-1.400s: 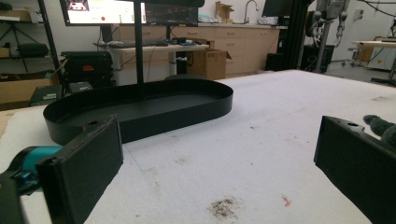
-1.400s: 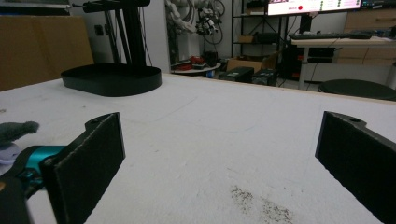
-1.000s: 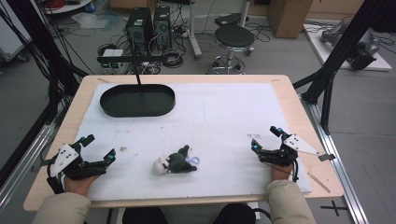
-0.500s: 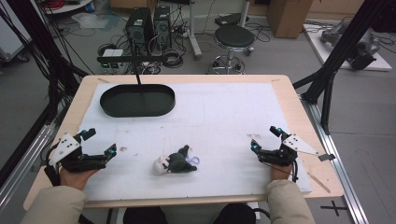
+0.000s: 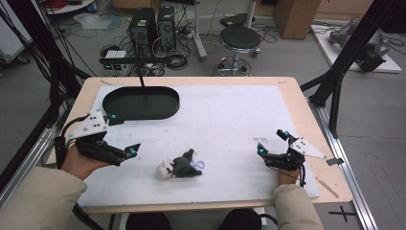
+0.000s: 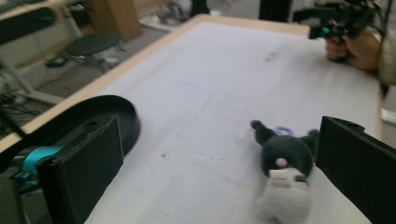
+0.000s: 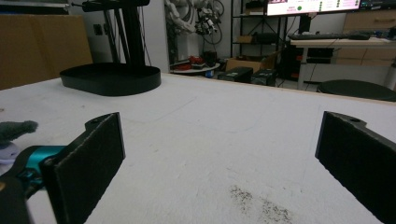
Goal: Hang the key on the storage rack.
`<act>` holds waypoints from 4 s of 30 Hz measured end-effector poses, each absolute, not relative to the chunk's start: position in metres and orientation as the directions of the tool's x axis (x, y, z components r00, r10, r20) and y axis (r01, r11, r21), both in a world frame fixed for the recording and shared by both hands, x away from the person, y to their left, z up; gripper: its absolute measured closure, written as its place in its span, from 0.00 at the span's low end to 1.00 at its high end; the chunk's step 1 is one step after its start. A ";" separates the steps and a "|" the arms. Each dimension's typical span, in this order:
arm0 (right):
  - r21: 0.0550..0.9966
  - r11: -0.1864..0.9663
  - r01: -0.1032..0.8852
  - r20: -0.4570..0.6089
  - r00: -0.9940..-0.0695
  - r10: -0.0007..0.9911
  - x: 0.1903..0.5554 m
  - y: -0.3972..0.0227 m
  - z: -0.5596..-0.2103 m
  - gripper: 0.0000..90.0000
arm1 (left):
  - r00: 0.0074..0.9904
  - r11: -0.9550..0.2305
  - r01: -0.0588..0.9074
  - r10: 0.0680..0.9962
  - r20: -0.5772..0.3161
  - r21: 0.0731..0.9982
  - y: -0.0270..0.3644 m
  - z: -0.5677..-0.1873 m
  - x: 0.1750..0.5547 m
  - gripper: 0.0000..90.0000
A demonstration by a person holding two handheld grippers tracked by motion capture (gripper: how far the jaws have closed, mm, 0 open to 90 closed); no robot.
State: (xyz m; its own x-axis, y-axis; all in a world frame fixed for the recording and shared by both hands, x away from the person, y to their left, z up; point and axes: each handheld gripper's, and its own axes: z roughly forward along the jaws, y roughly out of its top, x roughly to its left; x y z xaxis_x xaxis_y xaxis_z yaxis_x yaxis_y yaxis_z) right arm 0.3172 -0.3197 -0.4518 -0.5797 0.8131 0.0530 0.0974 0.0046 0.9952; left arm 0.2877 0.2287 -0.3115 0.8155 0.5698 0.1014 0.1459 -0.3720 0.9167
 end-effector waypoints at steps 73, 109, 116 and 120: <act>0.994 -0.005 0.107 0.067 -0.582 0.810 0.318 -0.320 -0.452 0.01 | 0.904 -0.746 0.376 0.425 -0.041 0.550 0.136 -0.370 0.325 0.63; 0.994 0.003 0.112 0.063 -0.580 0.812 0.318 -0.320 -0.452 0.01 | 0.475 -0.306 0.541 0.880 0.016 0.783 0.260 -0.296 0.388 0.63; 0.994 0.004 0.111 0.062 -0.579 0.813 0.318 -0.320 -0.452 0.01 | 0.393 -0.256 0.562 0.919 0.018 0.787 0.276 -0.295 0.400 0.63; 0.994 0.005 0.110 0.060 -0.578 0.814 0.318 -0.319 -0.452 0.01 | 0.351 -0.224 0.584 0.936 0.006 0.780 0.286 -0.298 0.406 0.63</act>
